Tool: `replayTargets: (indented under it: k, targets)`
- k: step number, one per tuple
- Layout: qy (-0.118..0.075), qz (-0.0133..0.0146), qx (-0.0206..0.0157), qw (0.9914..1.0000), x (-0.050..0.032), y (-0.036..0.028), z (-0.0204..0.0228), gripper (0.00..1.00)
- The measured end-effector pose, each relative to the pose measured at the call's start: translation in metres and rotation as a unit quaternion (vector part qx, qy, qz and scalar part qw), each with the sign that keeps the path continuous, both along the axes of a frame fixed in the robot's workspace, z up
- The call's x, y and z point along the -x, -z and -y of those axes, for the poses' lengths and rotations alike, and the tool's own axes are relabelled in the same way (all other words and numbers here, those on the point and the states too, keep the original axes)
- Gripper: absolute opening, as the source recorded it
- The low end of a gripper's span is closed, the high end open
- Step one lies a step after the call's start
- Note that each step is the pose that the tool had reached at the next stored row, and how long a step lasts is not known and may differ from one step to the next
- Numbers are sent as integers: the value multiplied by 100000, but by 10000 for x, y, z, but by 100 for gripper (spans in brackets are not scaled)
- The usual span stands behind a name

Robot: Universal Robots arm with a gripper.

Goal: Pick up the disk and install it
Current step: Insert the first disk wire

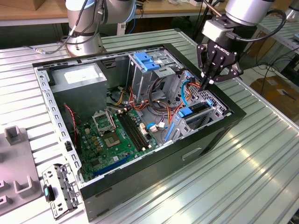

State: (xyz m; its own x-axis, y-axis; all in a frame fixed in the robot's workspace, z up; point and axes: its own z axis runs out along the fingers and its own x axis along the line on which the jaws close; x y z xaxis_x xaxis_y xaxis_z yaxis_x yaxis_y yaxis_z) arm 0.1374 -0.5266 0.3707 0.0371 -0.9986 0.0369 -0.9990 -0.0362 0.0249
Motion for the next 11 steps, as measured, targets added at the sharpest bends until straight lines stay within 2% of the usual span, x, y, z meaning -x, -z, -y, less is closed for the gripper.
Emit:
replayTargets:
  k: [3,5,8,11]
  targets:
    - [346,34,3,99999,20,4,0,16]
    - [406,152,-4,99999,29,10,0,16]
    - [485,588,-20,99997,38,26,1,16]
    - [662,822,-30,99994,41,47,4,16]
